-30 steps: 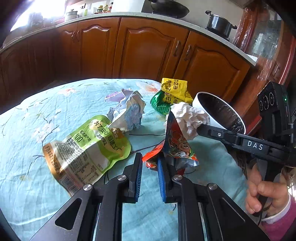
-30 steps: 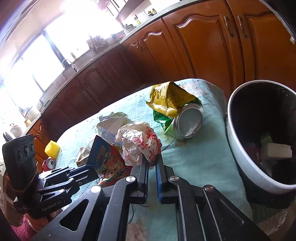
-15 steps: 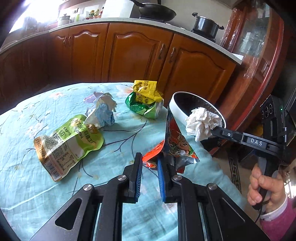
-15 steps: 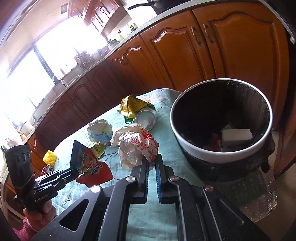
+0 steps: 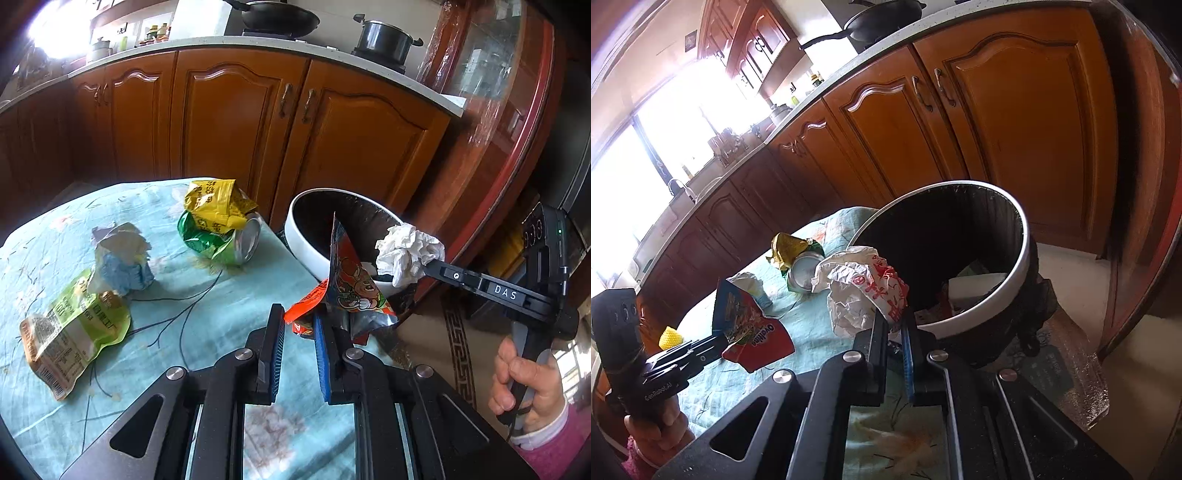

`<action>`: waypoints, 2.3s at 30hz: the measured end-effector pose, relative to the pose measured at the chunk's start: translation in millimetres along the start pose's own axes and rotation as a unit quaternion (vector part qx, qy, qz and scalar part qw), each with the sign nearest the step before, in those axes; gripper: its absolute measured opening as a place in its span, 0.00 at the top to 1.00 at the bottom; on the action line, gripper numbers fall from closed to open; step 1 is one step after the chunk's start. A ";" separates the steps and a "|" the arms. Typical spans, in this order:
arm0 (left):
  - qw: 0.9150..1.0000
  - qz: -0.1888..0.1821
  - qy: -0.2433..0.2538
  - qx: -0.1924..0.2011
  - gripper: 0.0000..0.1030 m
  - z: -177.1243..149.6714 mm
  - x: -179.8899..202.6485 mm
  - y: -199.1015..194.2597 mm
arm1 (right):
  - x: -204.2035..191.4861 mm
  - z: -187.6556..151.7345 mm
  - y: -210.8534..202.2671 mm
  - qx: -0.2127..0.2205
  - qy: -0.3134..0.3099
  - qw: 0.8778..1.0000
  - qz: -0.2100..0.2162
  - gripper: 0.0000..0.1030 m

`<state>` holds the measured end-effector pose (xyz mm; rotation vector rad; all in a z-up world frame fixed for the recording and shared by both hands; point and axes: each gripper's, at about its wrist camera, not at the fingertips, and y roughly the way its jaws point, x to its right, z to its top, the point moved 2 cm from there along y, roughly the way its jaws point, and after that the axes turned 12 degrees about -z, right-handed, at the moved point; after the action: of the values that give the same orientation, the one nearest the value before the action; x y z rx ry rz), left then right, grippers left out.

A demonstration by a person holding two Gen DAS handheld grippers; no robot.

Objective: Collect trash
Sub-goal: 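Carry both bags over the bin and open both tools to drop them, then move both tools back to the table toward the crumpled paper and yellow bag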

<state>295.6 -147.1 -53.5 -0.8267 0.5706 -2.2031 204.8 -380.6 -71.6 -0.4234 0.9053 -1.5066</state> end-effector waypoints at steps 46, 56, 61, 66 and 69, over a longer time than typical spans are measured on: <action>0.999 0.023 -0.034 -0.011 0.52 6.1 -9.0 56.8 | 0.0 19.1 13.4 0.000 -0.003 1.000 0.007 0.30; 0.995 0.053 -0.077 0.023 0.52 -31.2 -33.2 -14.8 | -59.2 -6.0 10.9 -0.010 -0.048 0.998 0.043 0.30; 0.992 0.071 -0.102 0.035 0.52 -42.6 -50.7 -39.3 | -82.3 -19.7 18.8 -0.021 -0.064 0.996 0.054 0.30; 0.987 0.088 -0.127 0.037 0.51 -52.7 -65.9 -51.2 | -100.9 -29.2 32.3 -0.030 -0.076 0.995 0.061 0.30; 0.986 0.094 -0.134 0.039 0.51 -48.9 -74.8 -54.8 | -111.0 -28.9 40.5 -0.032 -0.084 0.994 0.063 0.30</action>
<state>277.2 -48.4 -83.8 -0.9677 0.4104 -1.8913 229.3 -263.3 -92.4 -0.5229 0.8341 -1.3088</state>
